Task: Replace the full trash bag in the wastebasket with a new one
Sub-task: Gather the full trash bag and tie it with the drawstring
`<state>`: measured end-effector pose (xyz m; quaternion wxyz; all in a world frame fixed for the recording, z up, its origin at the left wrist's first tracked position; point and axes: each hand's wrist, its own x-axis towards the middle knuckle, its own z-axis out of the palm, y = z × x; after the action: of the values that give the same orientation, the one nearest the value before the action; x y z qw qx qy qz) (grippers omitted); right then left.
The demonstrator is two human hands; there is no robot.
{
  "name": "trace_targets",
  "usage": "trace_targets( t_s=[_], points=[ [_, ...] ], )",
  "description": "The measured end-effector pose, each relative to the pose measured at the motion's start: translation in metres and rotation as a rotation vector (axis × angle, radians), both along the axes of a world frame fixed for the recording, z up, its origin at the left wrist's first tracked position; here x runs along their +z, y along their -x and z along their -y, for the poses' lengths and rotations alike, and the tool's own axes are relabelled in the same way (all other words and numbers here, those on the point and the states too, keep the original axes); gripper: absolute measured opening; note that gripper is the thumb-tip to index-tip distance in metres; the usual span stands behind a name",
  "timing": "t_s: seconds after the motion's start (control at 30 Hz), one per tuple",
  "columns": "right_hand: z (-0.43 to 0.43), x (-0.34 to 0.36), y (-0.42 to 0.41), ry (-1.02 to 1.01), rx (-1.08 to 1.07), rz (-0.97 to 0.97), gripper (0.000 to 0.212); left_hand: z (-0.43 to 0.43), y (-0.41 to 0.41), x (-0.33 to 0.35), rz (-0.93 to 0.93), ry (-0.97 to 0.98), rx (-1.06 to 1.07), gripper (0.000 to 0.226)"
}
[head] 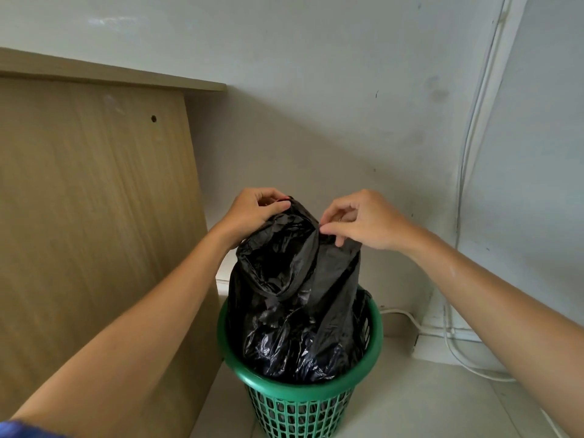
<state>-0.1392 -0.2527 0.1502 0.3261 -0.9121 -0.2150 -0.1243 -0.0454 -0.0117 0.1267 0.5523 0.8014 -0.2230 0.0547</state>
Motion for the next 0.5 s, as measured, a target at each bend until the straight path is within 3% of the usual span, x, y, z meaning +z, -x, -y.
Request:
trace_targets(
  t_s=[0.23,0.4,0.5],
  points=[
    [-0.01,0.036,0.002,-0.044,-0.033,0.26,0.005,-0.005,0.026,0.047,0.124,0.194,-0.122,0.03],
    [-0.02,0.073,-0.003,0.096,-0.037,0.329,0.005,0.004,0.041,0.062,0.011,0.204,-0.232,0.034],
    [-0.034,0.066,-0.004,0.111,-0.029,0.422,0.018,0.012,0.045,0.061,0.001,0.214,-0.263,0.036]
  ],
)
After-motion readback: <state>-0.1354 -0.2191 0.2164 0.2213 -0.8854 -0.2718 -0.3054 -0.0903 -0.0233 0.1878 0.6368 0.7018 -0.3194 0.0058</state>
